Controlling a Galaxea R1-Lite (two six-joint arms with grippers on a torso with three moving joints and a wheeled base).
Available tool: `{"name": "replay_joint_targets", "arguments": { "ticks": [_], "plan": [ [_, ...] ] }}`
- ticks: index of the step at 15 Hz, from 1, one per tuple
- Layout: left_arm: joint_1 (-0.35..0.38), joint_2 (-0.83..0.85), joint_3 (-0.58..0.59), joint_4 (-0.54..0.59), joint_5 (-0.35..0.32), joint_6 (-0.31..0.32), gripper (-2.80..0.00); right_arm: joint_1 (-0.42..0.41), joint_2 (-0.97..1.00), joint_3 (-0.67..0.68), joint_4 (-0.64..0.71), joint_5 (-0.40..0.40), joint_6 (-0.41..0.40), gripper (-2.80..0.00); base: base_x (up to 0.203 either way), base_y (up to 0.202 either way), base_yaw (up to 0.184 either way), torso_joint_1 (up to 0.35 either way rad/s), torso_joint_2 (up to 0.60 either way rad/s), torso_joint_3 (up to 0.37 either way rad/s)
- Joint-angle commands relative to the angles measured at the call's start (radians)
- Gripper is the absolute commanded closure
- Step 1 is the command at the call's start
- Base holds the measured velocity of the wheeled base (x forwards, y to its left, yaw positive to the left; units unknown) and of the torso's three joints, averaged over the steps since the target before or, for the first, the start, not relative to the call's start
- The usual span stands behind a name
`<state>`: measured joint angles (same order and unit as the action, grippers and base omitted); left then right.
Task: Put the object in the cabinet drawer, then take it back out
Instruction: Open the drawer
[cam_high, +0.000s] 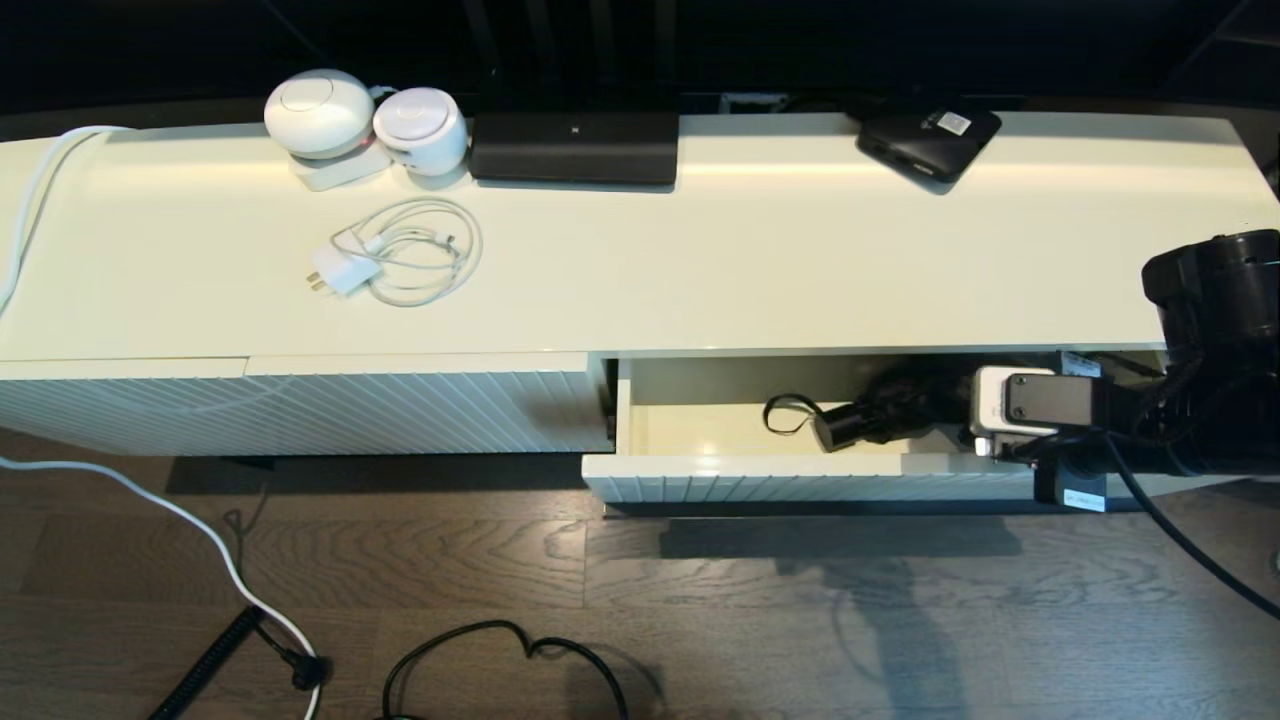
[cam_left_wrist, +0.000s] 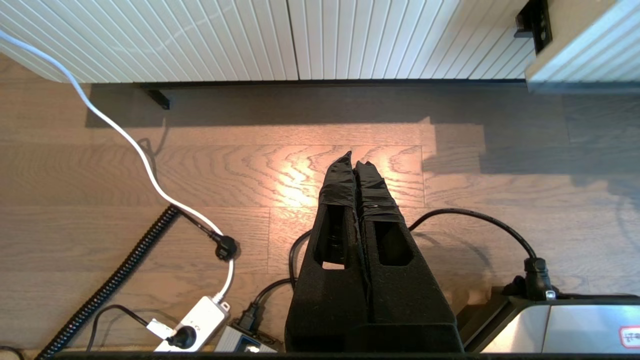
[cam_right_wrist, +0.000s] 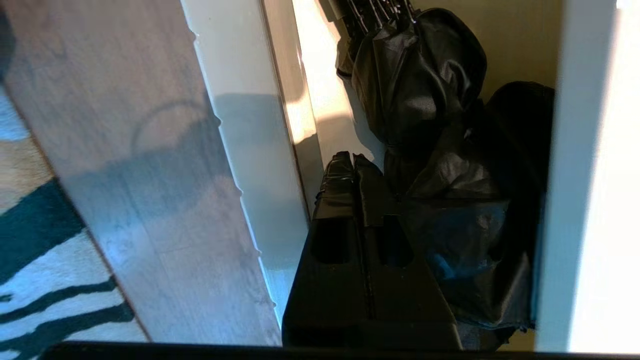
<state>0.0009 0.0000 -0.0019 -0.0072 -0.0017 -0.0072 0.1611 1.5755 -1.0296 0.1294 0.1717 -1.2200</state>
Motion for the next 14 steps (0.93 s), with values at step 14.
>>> {"name": "replay_joint_targets", "arguments": {
  "ticks": [14],
  "plan": [
    [0.001,0.000,0.002,0.000,0.000,0.000,0.00,0.019,-0.131,0.268,-0.001,-0.005,-0.004,0.00,0.000,0.000,0.000,0.000,0.00,0.000]
  ]
}}
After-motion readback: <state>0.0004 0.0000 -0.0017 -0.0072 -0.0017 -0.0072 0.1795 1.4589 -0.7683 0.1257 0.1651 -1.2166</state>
